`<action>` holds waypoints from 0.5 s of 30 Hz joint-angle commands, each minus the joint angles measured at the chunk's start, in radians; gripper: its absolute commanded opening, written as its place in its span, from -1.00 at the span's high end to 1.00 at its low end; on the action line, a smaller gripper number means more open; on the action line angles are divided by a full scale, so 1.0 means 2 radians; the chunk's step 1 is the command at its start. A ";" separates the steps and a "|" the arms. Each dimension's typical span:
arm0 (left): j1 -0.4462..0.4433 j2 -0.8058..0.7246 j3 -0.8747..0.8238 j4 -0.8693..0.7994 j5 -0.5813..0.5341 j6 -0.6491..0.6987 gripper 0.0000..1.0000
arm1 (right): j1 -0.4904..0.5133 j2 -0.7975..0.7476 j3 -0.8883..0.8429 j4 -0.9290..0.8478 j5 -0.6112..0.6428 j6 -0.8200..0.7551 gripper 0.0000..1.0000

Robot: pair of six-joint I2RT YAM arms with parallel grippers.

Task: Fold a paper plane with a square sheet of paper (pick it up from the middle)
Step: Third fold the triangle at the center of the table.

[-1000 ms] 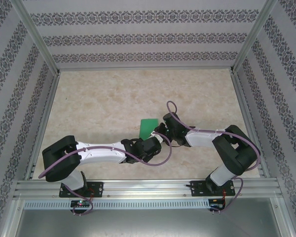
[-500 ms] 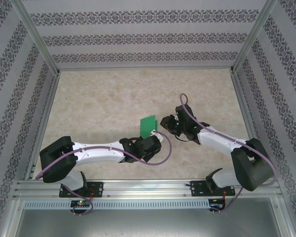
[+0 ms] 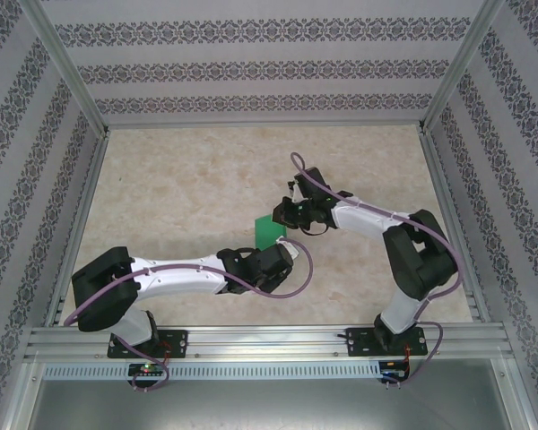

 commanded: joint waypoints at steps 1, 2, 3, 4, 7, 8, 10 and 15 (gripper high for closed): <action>0.011 -0.011 0.008 -0.011 0.020 0.007 1.00 | 0.006 0.024 0.022 -0.046 -0.015 -0.046 0.79; 0.016 -0.010 0.007 -0.011 0.030 0.007 1.00 | 0.006 0.031 0.025 -0.050 -0.018 -0.051 0.79; 0.022 -0.011 0.005 -0.009 0.046 0.007 1.00 | 0.006 0.039 0.030 -0.058 -0.018 -0.061 0.79; 0.030 -0.011 0.004 -0.006 0.060 0.006 1.00 | 0.006 0.048 0.036 -0.067 -0.019 -0.070 0.79; 0.050 -0.005 0.004 -0.003 0.102 0.009 1.00 | 0.007 0.074 0.056 -0.099 -0.014 -0.099 0.78; 0.058 -0.002 0.005 -0.003 0.118 0.011 1.00 | 0.007 0.081 0.061 -0.106 -0.013 -0.106 0.79; 0.075 0.002 0.007 -0.001 0.147 0.010 1.00 | 0.008 0.093 0.070 -0.118 -0.010 -0.118 0.79; 0.120 0.009 0.003 0.007 0.205 0.009 1.00 | 0.010 0.118 0.092 -0.149 0.002 -0.142 0.78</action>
